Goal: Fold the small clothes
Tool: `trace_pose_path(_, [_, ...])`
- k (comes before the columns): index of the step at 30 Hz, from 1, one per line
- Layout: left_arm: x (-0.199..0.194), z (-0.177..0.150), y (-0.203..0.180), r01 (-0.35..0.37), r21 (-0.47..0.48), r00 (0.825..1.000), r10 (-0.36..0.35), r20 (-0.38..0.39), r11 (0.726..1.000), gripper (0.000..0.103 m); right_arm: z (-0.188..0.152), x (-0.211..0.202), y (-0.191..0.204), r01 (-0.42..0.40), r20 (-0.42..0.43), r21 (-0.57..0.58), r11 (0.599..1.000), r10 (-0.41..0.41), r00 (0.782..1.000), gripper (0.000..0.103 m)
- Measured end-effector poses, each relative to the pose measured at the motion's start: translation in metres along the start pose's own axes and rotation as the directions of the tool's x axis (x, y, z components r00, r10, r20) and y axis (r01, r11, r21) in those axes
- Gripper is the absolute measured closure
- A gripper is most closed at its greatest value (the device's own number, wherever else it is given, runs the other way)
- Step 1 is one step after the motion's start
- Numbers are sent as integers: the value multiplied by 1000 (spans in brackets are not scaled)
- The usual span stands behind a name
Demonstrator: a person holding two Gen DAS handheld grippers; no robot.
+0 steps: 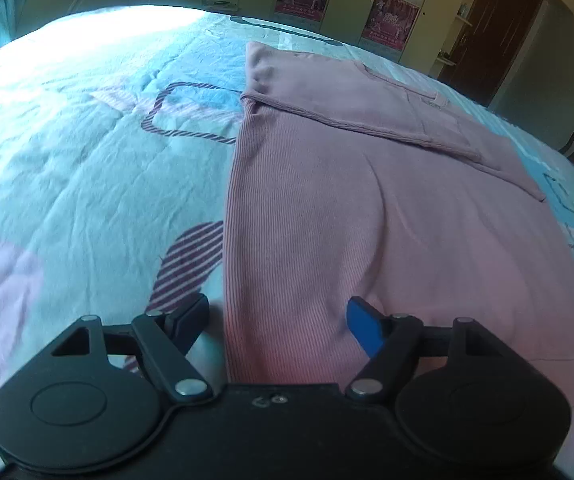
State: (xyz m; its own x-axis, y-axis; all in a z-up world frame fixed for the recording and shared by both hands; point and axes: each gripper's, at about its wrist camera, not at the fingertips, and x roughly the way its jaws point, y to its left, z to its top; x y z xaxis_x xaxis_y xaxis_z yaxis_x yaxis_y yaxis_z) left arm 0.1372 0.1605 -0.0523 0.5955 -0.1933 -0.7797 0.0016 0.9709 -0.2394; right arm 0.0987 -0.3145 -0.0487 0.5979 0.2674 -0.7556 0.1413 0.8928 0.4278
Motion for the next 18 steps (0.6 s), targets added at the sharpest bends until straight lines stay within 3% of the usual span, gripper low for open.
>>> trace_pose_path(6, [-17, -28, 6, 138, -134, 990, -138, 13, 981, 33, -34, -21, -10, -125, -9, 88, 988, 126, 992, 59])
trace_pose_path(7, [-19, -32, 7, 160, -154, 987, -159, 18, 975, 38, -39, -24, -9, -145, -14, 94, 985, 147, 989, 59])
trace_pose_path(10, [-18, -44, 17, 238, -246, 971, -237, 34, 939, 55, -49, -30, -10, -191, -24, 121, 974, 195, 980, 59])
trace_pose_path(16, [-9, -48, 37, 325, -396, 945, -306, 112, 859, 52, -50, -26, -20, -319, -41, 233, 919, 337, 941, 59])
trace_pose_path(18, [-4, -45, 40, 338, -417, 941, -316, 124, 844, 53, -48, -25, -16, -304, -38, 220, 927, 319, 947, 60])
